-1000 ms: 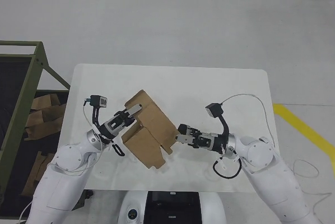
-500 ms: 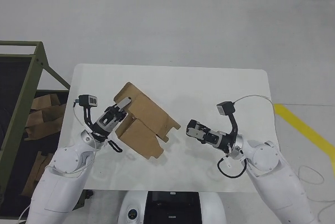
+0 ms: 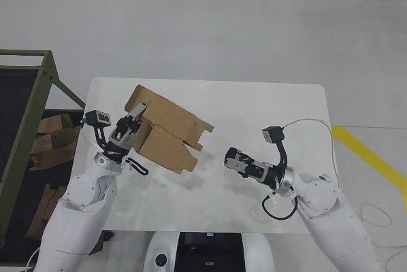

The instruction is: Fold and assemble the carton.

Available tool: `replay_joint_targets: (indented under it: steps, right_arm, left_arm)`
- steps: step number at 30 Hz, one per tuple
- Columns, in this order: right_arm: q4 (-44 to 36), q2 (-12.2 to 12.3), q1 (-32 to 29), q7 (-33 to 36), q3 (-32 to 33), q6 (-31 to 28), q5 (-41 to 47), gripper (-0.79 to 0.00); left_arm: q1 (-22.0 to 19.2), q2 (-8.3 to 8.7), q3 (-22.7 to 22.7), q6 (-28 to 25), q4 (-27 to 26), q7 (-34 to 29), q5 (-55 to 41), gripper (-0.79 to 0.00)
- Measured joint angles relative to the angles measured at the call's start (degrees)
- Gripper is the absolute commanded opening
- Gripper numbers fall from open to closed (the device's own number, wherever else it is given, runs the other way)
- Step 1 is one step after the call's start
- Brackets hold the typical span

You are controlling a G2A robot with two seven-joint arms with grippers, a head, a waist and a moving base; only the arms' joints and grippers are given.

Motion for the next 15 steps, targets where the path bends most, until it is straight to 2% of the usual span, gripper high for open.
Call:
replay_joint_targets:
  steps: [5, 15]
  right_arm:
    - [0.1, -0.3, 1.2, 0.0, -1.5, 0.2, 0.1, 0.000]
    - [0.0, -0.3, 1.3, 0.0, -1.5, 0.1, 0.0, 0.000]
  left_arm:
    - [-0.4, -0.44, -0.1, 1.2, -0.1, 3.9, -0.6, -0.785]
    - [-0.4, -0.48, -0.1, 1.3, -0.2, 4.0, -0.3, -0.785]
